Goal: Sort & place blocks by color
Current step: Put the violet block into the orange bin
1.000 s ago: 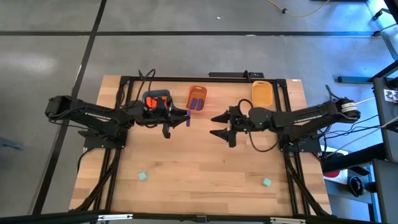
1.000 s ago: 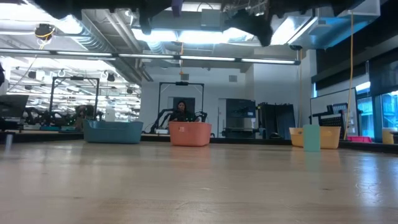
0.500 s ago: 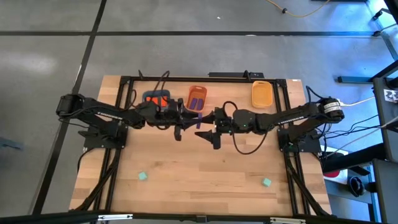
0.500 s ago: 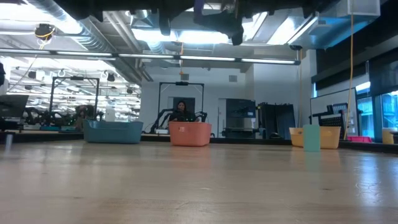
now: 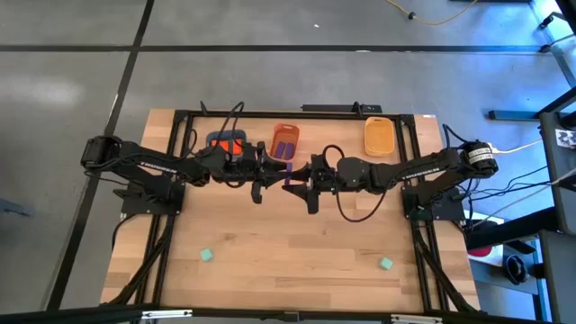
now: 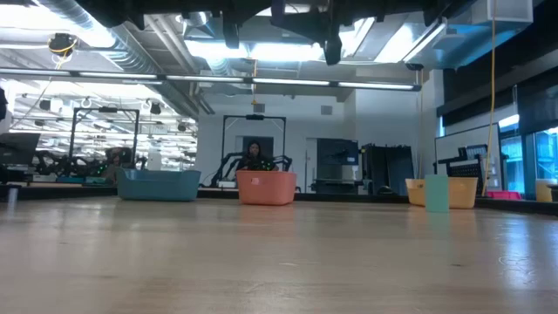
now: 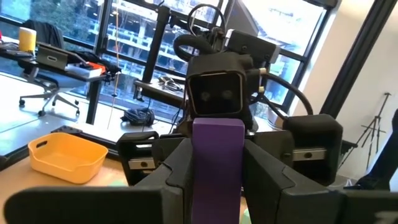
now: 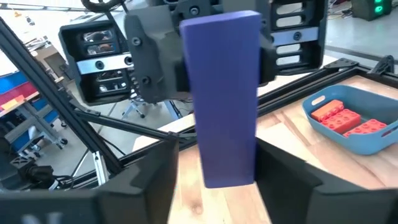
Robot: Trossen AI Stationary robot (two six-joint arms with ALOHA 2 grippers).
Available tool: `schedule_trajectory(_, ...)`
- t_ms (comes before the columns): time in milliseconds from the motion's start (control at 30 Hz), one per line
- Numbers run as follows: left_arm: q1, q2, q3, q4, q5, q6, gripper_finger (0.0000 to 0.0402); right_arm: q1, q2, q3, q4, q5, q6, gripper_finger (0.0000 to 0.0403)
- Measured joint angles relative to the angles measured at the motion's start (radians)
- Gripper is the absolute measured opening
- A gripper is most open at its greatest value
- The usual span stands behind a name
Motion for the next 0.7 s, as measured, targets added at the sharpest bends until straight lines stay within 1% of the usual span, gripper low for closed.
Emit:
schedule_trajectory(133, -0.001, 0.0, 0.0, 0.002, 0.004, 0.0, 0.0087, 0.0, 0.0, 0.0, -0.002, 0.005, 0.013, 0.0143)
schedule_trajectory(233, -0.001, 0.0, 0.0, 0.001, 0.003, -0.012, 0.0087, 0.0, 0.0, 0.0, -0.002, 0.005, 0.005, 0.0113)
schedule_trajectory(467, 0.0, 0.0, 0.0, -0.001, 0.001, -0.041, 0.0091, 0.0, 0.0, 0.0, -0.002, 0.001, 0.007, 0.0111)
schedule_trajectory(567, 0.0, 0.0, 0.0, -0.003, -0.001, -0.04, 0.0132, 0.0, -0.006, 0.0, -0.015, -0.005, -0.006, 0.0111)
schedule_trajectory(700, 0.014, -0.031, 0.0, -0.062, 0.0, -0.047, 0.0187, 0.001, -0.052, -0.001, -0.122, -0.006, -0.027, 0.0111)
